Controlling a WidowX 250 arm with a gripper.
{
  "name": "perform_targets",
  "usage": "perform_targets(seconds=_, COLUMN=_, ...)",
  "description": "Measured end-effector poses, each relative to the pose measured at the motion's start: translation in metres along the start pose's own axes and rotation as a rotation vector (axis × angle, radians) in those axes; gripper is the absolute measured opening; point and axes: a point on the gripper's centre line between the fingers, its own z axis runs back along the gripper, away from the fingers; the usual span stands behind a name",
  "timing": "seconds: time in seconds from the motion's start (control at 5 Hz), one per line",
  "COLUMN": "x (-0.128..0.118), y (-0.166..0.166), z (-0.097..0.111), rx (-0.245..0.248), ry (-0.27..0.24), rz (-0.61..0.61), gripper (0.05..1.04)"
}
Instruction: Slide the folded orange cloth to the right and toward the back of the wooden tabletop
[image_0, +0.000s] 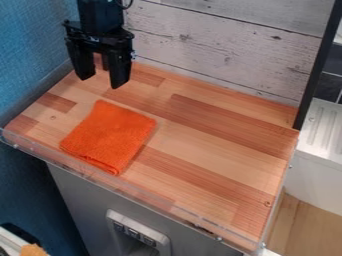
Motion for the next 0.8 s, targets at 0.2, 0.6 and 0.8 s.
perform_targets(seconds=0.2, x=-0.004, y=-0.001, z=-0.012, rx=0.001, ry=-0.001, rz=0.003, gripper=0.673)
perform_targets(seconds=0.6, x=0.003, y=-0.003, z=-0.046, rx=0.028, ry=-0.076, rz=0.044, gripper=0.156)
perform_targets(seconds=0.8, x=0.010, y=-0.006, z=-0.061, rx=0.040, ry=-0.106, rz=0.051, gripper=0.067)
